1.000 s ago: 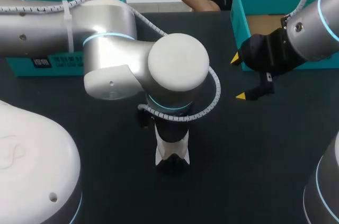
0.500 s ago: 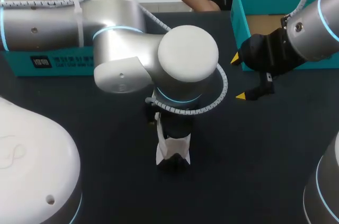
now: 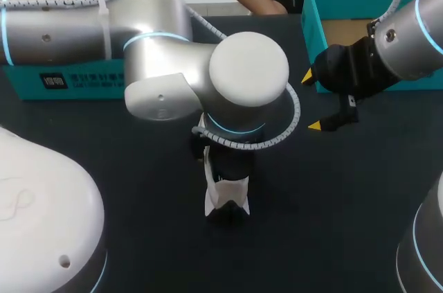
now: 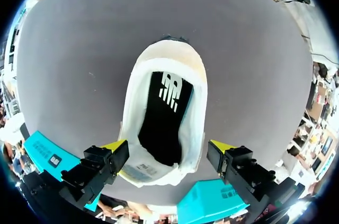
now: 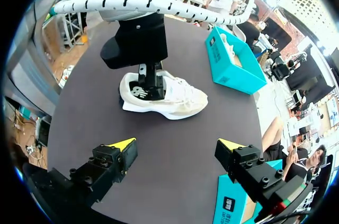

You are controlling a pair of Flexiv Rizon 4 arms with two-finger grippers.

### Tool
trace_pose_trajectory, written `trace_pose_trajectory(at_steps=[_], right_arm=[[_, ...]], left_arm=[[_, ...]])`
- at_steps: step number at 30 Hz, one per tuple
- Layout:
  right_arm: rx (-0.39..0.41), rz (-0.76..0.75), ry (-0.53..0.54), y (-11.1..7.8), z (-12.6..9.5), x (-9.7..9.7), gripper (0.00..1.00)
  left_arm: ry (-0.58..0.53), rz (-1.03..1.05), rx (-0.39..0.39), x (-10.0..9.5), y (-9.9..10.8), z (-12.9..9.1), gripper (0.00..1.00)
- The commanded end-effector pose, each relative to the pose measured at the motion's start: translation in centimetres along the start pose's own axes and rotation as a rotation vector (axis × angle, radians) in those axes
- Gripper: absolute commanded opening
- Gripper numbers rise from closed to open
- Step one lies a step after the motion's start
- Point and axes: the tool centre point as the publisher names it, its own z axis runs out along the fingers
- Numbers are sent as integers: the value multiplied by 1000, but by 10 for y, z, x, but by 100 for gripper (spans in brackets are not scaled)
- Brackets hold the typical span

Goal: Take the shoe out of the shoebox, open the shoe tongue, remove and reinsert the insole, then place the shoe into the shoebox

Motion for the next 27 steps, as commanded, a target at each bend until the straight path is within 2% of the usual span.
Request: trace_pose_trajectory(at_steps=[1, 10, 17, 21, 24, 25, 26, 27], right_arm=[[2, 1, -2, 0, 1, 1, 100], [2, 1, -2, 0, 1, 1, 100], [2, 1, -2, 0, 1, 1, 100], [2, 1, -2, 0, 1, 1, 100], [2, 1, -2, 0, 1, 1, 100], [2, 1, -2, 0, 1, 1, 100], [2, 1, -2, 0, 1, 1, 100], [2, 1, -2, 0, 1, 1, 100]], left_arm=[[-3, 17, 10, -8, 0, -2, 100], [19, 62, 29, -1, -2, -23, 100], [-7, 66, 12, -2, 6, -42, 100], [-5, 57, 1, -2, 17, -44, 100], [18, 64, -4, -2, 25, -35, 100], [18, 70, 0, -1, 27, -31, 97], [33, 66, 0, -1, 29, -28, 87], [41, 63, -2, -1, 32, -25, 85]])
